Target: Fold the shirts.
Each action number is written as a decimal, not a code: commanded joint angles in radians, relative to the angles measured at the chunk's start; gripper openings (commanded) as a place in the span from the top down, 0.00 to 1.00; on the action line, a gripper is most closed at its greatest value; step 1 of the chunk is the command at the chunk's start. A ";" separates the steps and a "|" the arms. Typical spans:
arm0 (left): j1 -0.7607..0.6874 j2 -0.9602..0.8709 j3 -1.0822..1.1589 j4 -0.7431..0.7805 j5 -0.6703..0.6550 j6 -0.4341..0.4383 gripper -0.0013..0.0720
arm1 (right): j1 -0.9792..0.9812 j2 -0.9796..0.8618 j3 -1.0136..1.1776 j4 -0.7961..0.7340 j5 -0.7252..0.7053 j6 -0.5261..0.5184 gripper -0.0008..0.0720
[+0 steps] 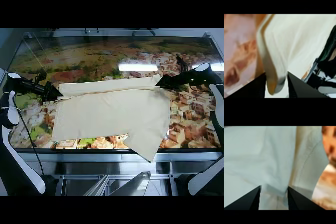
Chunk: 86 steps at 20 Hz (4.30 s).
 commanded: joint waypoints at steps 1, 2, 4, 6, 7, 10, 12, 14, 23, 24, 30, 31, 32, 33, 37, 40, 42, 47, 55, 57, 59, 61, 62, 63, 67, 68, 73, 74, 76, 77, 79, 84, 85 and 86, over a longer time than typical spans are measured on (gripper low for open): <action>0.067 0.066 -0.036 0.015 -0.071 -0.098 0.61 | -0.062 0.061 0.000 -0.037 0.159 0.042 0.45; 0.096 0.109 -0.090 0.052 -0.071 -0.098 0.61 | -0.084 0.075 0.000 -0.037 0.226 0.049 0.45; 0.149 0.201 -0.179 0.163 -0.071 -0.098 0.61 | -0.116 0.085 -0.001 -0.037 0.354 0.091 0.47; 0.166 0.300 -0.288 0.248 -0.070 -0.087 0.61 | -0.119 0.093 -0.023 -0.037 0.447 0.109 0.53; 0.161 0.358 -0.367 0.298 -0.060 -0.082 0.61 | -0.117 0.107 -0.055 -0.036 0.462 0.111 0.53; 0.113 0.507 -0.634 0.424 0.007 -0.048 0.61 | -0.113 0.169 -0.175 -0.034 0.455 0.095 0.53; 0.066 0.567 -0.809 0.499 0.069 -0.042 0.61 | -0.115 0.215 -0.249 -0.034 0.439 0.077 0.53; 0.013 0.576 -0.933 0.515 0.128 -0.043 0.61 | -0.114 0.262 -0.304 -0.021 0.417 0.056 0.53; -0.149 0.552 -0.924 0.517 0.234 -0.023 0.64 | -0.206 0.706 -0.834 -0.040 0.235 0.139 0.51; -0.155 0.548 -0.916 0.515 0.235 -0.015 0.67 | -0.223 0.753 -0.914 -0.059 0.177 0.169 0.46; -0.160 0.539 -0.908 0.518 0.229 0.000 0.95 | -0.139 0.705 -1.159 -0.048 -0.003 0.172 0.20; -0.160 0.539 -0.909 0.518 0.228 0.000 0.95 | -0.106 0.672 -1.162 -0.048 -0.010 0.172 0.20; -0.160 0.539 -0.908 0.518 0.225 0.001 0.95 | -0.071 0.638 -1.162 -0.029 -0.010 0.171 0.21; -0.160 0.539 -0.908 0.518 0.220 0.011 0.95 | -0.041 0.614 -1.162 0.014 -0.013 0.153 0.21; -0.125 0.555 -0.908 0.333 0.151 0.147 0.95 | -0.008 0.616 -1.153 0.263 0.081 -0.025 0.81; -0.037 0.607 -0.908 0.262 0.125 0.156 0.95 | -0.063 0.732 -1.096 0.274 0.190 -0.036 0.96; 0.028 0.642 -0.908 0.264 0.108 0.156 0.95 | -0.153 0.815 -1.037 0.274 0.222 0.005 0.96; 0.110 0.660 -0.907 0.111 0.117 0.170 0.95 | -0.193 0.793 -0.884 0.307 0.154 0.016 0.96; -0.022 0.439 -0.504 0.047 0.149 0.096 0.95 | -0.011 0.300 -0.405 0.364 -0.075 -0.032 0.96; -0.051 0.346 -0.374 0.048 0.145 0.063 0.95 | -0.011 0.185 -0.297 0.364 -0.091 -0.032 0.96; -0.069 0.267 -0.284 0.048 0.138 0.046 0.95 | -0.011 0.099 -0.221 0.364 -0.084 -0.032 0.96; -0.082 0.195 -0.206 0.056 0.093 0.014 0.96 | -0.011 0.059 -0.203 0.360 -0.077 -0.035 0.95; -0.082 0.165 -0.167 0.055 0.056 -0.005 0.82 | -0.014 0.055 -0.203 0.357 -0.074 -0.047 0.79; -0.082 0.141 -0.127 0.056 0.032 -0.035 0.60 | -0.025 0.057 -0.203 0.356 -0.063 -0.071 0.57; -0.053 0.135 -0.006 0.043 0.005 -0.087 0.59 | -0.127 0.060 -0.121 0.201 0.039 -0.057 0.36; -0.044 0.159 -0.013 0.039 0.017 -0.087 0.59 | -0.146 0.060 -0.103 0.118 0.058 -0.027 0.23; -0.033 0.298 -0.133 0.013 0.162 -0.079 0.59 | -0.116 0.031 -0.100 -0.105 0.099 0.074 0.15; -0.043 0.308 -0.137 -0.007 0.165 -0.079 0.59 | -0.097 0.022 -0.100 -0.101 0.106 0.074 0.15; -0.085 0.323 -0.137 -0.042 0.162 -0.044 0.59 | -0.047 0.014 -0.099 -0.101 0.097 0.074 0.16; -0.121 0.329 -0.137 -0.040 0.168 -0.028 0.59 | -0.023 0.011 -0.099 -0.099 0.083 0.074 0.17; -0.208 0.328 -0.138 -0.008 0.187 -0.014 0.60 | 0.015 0.002 -0.099 -0.090 0.042 0.095 0.18; -0.493 0.282 -0.137 0.207 0.357 -0.003 0.94 | 0.041 -0.024 -0.098 0.052 0.018 0.101 0.90; -0.545 0.262 -0.137 0.223 0.394 -0.002 0.97 | 0.040 -0.024 -0.098 0.074 0.022 0.096 0.96; -0.597 0.236 -0.135 0.239 0.438 -0.001 0.97 | 0.038 -0.023 -0.097 0.094 0.037 0.090 0.96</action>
